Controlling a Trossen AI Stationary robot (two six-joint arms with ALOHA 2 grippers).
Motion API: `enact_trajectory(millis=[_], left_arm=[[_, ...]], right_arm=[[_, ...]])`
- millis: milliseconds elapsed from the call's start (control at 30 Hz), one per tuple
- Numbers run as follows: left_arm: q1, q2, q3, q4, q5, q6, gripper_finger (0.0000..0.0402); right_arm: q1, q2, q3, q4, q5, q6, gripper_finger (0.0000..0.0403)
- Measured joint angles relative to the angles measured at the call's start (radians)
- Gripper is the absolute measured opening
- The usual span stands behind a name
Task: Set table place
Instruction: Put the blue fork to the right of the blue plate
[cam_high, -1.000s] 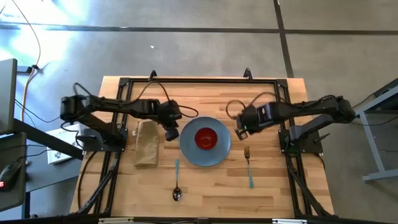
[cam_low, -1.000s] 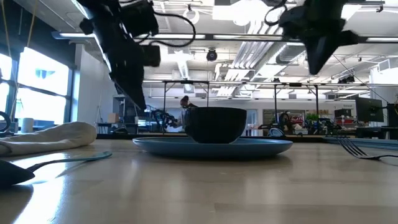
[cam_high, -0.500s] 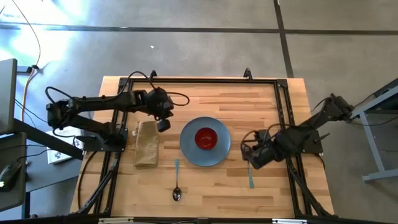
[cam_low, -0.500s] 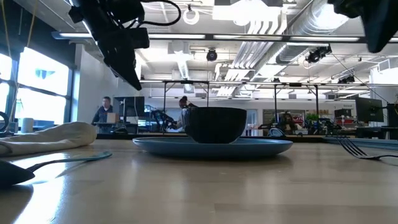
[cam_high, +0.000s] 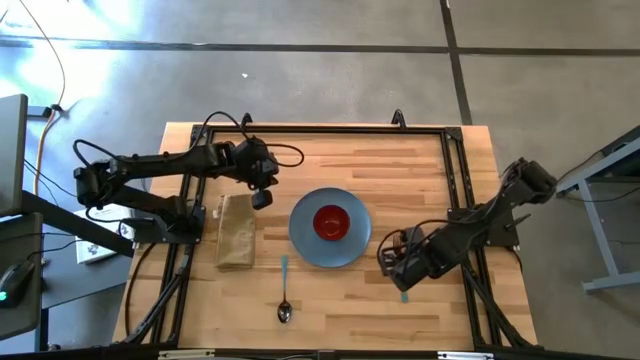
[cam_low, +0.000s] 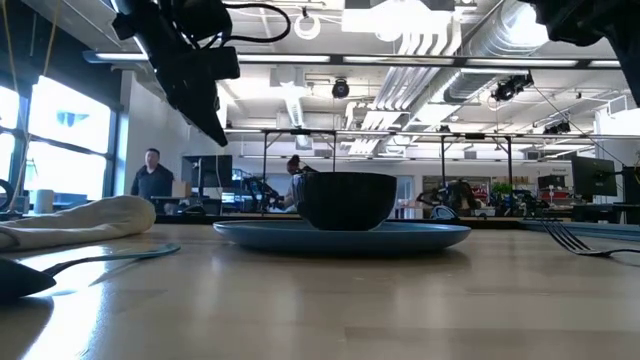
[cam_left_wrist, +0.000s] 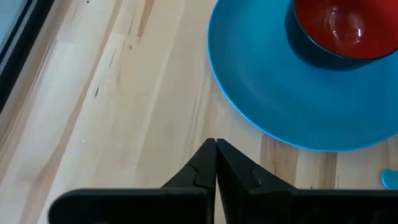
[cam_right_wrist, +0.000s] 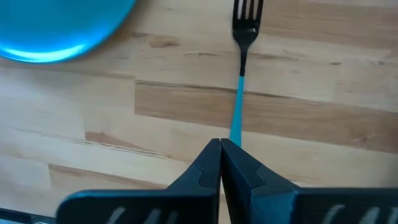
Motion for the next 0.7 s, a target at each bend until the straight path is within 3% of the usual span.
enact_trajectory(millis=[400,533,700], left_arm=[[-0.002,0.000,0.000,0.000,0.000,0.000,0.0000],[-0.002,0.000,0.000,0.000,0.000,0.000,0.0000],[-0.002,0.000,0.000,0.000,0.000,0.000,0.0000]], right_arm=[[0.000,0.017,-0.002,-0.008,0.016,0.026,0.0120],[0.000,0.038,-0.044,0.015,0.020,0.044,0.0145],[0.004,0.059,-0.139,0.168,0.002,0.079,0.0161]])
